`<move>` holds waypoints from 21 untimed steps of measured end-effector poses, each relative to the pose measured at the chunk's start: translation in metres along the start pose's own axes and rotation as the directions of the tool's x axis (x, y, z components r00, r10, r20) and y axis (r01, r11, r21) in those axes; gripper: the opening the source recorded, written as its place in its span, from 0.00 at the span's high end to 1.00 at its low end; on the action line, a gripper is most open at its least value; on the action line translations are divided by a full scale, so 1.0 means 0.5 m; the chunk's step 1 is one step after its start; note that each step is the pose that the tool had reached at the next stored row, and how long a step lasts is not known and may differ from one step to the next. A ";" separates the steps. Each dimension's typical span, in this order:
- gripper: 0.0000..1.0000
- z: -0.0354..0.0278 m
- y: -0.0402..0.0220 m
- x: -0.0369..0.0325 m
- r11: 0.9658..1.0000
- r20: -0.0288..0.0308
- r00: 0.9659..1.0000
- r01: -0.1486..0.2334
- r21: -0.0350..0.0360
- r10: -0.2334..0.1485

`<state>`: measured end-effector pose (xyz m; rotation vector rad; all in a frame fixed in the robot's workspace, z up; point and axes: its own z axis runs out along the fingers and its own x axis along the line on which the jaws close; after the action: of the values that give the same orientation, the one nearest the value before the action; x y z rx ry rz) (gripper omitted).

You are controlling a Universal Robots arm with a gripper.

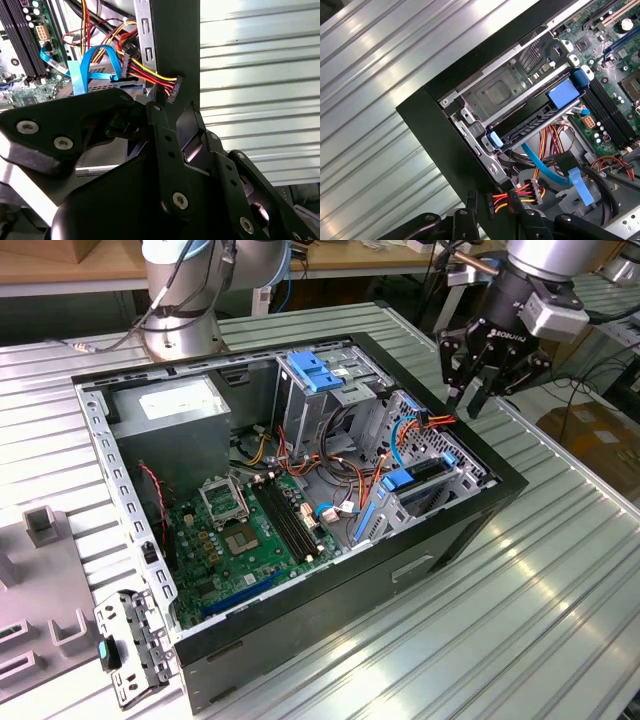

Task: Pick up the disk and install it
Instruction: 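Insert the first disk wire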

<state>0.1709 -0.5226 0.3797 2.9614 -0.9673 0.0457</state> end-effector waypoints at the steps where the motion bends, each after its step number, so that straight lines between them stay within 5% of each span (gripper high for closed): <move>1: 0.63 0.002 -0.002 -0.002 1.000 0.000 1.000 0.003 0.000 -0.003; 17: 0.63 0.025 -0.013 -0.003 1.000 -0.006 1.000 0.014 0.004 -0.014; 21: 0.83 0.026 -0.013 -0.003 1.000 -0.008 1.000 0.014 0.002 -0.014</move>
<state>0.1738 -0.5171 0.3667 2.9674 -0.9454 0.0586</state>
